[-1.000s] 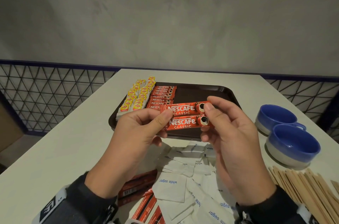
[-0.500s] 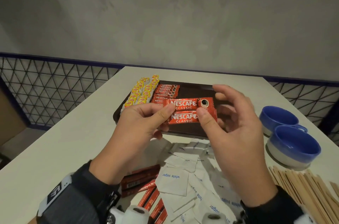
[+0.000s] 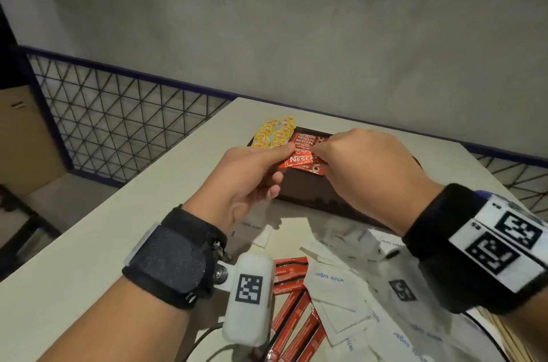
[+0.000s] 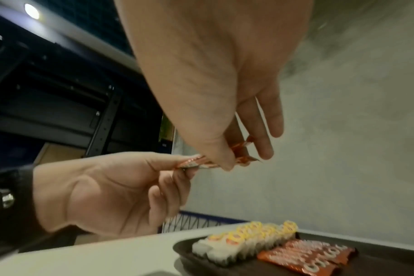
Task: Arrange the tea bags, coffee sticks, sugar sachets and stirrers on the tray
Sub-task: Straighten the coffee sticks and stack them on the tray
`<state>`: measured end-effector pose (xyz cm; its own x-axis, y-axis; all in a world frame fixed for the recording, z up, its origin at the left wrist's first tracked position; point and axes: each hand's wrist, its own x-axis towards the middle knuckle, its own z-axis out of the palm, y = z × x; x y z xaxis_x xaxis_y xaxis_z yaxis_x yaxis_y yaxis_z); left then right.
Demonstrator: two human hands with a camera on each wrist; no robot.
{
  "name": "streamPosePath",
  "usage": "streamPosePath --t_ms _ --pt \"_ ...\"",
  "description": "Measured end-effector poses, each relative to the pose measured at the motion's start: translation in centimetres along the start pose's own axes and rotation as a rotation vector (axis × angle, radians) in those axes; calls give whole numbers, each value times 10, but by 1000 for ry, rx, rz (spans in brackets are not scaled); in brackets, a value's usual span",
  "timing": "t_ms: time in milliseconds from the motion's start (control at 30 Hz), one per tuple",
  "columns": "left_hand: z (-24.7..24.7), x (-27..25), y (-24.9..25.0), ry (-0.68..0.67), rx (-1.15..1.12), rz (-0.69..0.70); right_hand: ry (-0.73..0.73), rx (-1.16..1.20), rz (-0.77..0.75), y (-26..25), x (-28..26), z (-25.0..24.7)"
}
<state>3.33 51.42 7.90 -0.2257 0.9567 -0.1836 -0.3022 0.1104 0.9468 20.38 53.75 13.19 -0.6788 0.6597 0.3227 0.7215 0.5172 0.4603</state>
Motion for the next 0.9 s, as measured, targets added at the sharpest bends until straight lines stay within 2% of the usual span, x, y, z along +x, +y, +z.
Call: streamPosePath --t_ms 167,233,333,400,767,900 --pt "-11 13 -5 2 -19 -100 -112 33 -93 1 31 27" --pt "-13 18 -6 -1 -10 -116 -197 102 -34 8 40 40" --pt "-18 23 -1 41 -37 -120 -401 253 76 18 50 61" --pt "-21 25 3 69 -52 -106 -474 259 89 19 55 72" --pt "-32 29 9 117 -136 -24 -592 178 -71 -3 86 86" --pt "-31 28 10 121 -140 5 -581 167 -121 -3 85 86"
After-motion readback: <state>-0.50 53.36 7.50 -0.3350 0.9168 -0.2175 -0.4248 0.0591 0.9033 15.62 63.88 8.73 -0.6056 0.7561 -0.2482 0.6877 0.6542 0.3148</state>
